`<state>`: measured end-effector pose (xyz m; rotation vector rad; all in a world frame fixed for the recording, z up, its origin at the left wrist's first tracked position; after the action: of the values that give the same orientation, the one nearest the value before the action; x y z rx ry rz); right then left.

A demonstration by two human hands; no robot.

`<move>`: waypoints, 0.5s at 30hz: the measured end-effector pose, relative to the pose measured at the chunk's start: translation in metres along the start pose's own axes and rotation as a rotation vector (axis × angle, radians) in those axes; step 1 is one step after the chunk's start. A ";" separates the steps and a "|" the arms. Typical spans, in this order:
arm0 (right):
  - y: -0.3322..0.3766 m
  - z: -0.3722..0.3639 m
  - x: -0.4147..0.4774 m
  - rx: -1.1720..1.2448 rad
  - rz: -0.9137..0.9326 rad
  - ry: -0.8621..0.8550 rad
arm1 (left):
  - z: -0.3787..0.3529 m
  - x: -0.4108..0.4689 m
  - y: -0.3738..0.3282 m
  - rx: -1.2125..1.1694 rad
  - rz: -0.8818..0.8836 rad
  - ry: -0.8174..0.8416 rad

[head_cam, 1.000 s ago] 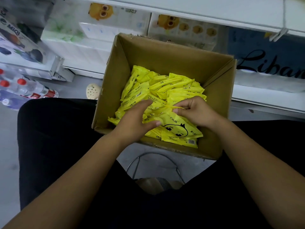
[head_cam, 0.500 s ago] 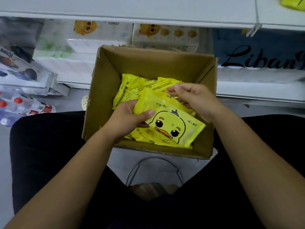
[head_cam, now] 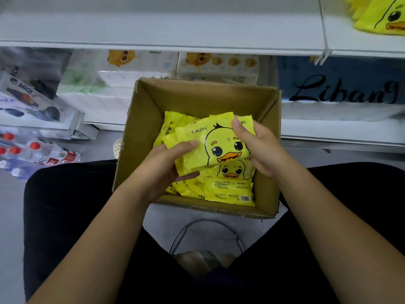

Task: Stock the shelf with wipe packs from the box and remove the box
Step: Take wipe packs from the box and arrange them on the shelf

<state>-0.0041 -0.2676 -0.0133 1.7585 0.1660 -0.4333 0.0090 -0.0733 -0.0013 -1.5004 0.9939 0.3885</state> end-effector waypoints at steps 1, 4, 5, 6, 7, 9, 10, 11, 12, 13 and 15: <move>0.002 0.001 0.001 -0.016 0.023 0.000 | -0.002 -0.001 -0.005 -0.002 0.008 0.007; 0.016 0.002 0.000 -0.065 0.107 -0.041 | -0.006 -0.001 -0.024 -0.001 -0.068 -0.104; 0.020 0.005 0.001 -0.080 0.130 -0.072 | -0.009 -0.001 -0.029 0.015 -0.109 -0.153; 0.025 0.008 0.001 -0.103 0.147 -0.106 | -0.011 0.000 -0.035 0.044 -0.160 -0.212; 0.029 0.014 0.002 -0.130 0.167 -0.138 | -0.013 0.001 -0.042 0.079 -0.219 -0.275; 0.044 0.025 0.002 -0.177 0.206 -0.218 | -0.020 -0.001 -0.060 0.136 -0.354 -0.382; 0.053 0.033 0.002 -0.189 0.222 -0.266 | -0.026 -0.001 -0.068 0.161 -0.411 -0.404; 0.063 0.041 0.002 -0.201 0.234 -0.314 | -0.034 0.000 -0.077 0.183 -0.458 -0.407; 0.072 0.050 0.002 -0.206 0.237 -0.356 | -0.043 0.000 -0.086 0.192 -0.511 -0.404; 0.079 0.058 0.004 -0.198 0.241 -0.375 | -0.051 -0.001 -0.096 0.202 -0.559 -0.410; 0.089 0.073 0.011 -0.159 0.256 -0.378 | -0.065 -0.002 -0.111 0.237 -0.629 -0.430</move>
<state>0.0221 -0.3603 0.0504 1.4880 -0.2837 -0.5398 0.0726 -0.1444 0.0855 -1.3521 0.1945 0.1206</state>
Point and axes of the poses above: each hand's wrist, its own x-axis towards the middle knuckle, its own z-axis out of the back of the hand, y = z × x, the point moved 10 cm from there along x, towards the middle knuckle, and after that the axes turned 7 degrees about z, right-handed, at the moved point
